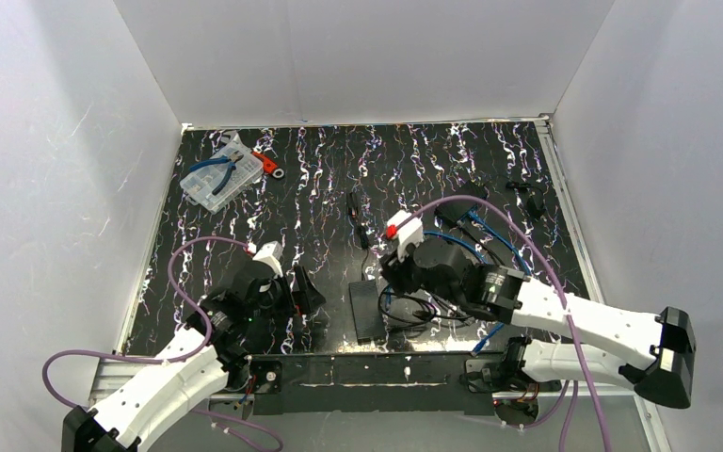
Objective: Insert the plug into the switch port
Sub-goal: Insert the connector into the switch port.
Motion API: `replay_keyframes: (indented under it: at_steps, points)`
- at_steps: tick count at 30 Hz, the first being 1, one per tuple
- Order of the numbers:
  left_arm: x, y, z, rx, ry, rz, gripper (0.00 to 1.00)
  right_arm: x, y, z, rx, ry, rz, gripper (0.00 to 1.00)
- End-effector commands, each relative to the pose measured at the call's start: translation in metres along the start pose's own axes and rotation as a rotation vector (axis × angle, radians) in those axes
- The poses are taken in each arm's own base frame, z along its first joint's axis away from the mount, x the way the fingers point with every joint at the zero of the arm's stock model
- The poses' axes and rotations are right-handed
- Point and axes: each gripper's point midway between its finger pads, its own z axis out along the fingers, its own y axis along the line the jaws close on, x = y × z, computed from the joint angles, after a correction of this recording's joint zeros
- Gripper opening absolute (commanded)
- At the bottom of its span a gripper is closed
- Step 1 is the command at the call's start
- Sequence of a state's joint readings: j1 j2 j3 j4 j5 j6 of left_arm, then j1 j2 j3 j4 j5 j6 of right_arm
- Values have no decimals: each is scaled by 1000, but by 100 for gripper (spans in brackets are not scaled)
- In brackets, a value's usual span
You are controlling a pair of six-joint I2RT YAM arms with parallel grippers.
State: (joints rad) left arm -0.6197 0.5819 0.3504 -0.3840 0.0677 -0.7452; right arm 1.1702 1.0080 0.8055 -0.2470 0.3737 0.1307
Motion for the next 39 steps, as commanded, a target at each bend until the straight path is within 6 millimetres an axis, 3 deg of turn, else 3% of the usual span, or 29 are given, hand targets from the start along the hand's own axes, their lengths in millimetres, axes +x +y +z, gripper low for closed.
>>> replay_keyframes:
  at_steps: [1,11,17,21,30,39]
  points:
    - [0,-5,-6,24,2,27,98,-14,-37,-6,108,23,201,59]
    - [3,-9,-8,56,18,38,98,11,-104,11,340,137,401,60]
    - [5,-12,-8,75,24,38,98,47,-136,22,446,232,542,60]
    - [6,-14,-8,83,35,41,98,80,-163,14,625,352,577,61]
    - [9,-16,-4,97,51,47,98,144,-178,-5,747,466,742,61]
    - [11,-19,-4,121,66,52,98,173,-204,-28,882,466,873,61]
